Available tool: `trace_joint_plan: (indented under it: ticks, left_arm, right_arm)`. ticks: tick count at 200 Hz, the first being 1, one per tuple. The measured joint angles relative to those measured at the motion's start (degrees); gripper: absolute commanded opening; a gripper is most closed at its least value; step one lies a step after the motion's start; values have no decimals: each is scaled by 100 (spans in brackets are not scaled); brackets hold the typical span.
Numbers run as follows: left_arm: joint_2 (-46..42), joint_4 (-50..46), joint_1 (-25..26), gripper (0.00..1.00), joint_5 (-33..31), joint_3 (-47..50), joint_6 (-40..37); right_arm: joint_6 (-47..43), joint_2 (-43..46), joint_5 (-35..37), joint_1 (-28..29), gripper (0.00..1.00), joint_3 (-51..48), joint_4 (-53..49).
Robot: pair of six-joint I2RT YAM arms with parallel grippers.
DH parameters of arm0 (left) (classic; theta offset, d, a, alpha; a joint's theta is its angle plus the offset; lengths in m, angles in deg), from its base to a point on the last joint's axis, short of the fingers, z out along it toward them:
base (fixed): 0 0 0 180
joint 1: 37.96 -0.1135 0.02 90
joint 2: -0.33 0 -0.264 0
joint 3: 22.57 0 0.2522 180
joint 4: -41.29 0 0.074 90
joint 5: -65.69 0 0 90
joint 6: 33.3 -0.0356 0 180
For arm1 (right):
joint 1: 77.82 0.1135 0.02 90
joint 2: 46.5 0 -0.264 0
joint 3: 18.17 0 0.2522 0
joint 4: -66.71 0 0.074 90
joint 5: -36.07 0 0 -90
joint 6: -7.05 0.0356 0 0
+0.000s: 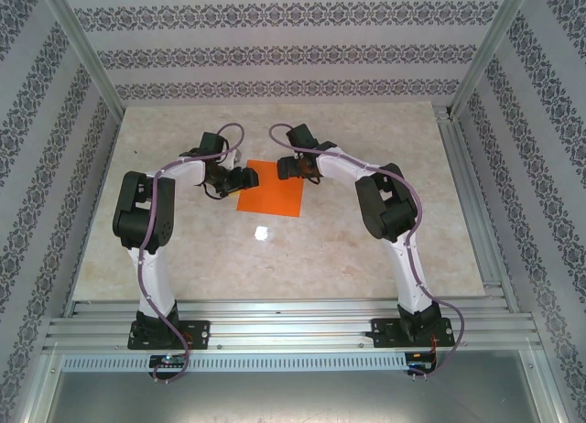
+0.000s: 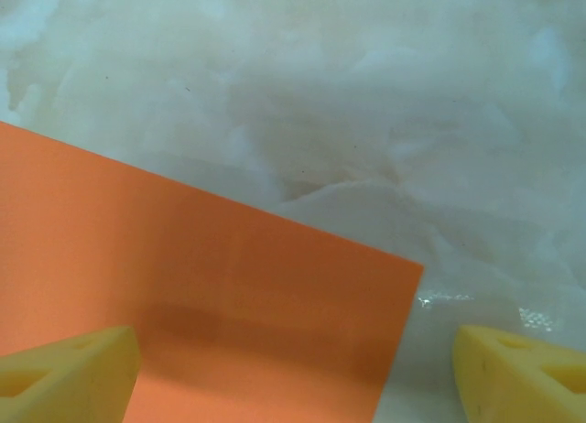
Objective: Fold a paper plane with a square sheet of paper (fold left side to right side)
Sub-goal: Pick up the square sheet of paper from the center of the table.
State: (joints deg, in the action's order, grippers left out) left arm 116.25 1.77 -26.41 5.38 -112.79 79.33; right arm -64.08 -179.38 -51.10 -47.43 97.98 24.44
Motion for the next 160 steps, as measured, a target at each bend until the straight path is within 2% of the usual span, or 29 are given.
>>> trace_joint_plan:
  ticks: [120, 160]
  left_arm:
    - [0, 68, 66, 69, -37, 35, 4]
    - [-2, 74, 74, 69, -42, 35, 20]
  right_arm:
    - [142, 83, 39, 186, 86, -212, 240]
    - [232, 125, -55, 286, 77, -269, 271]
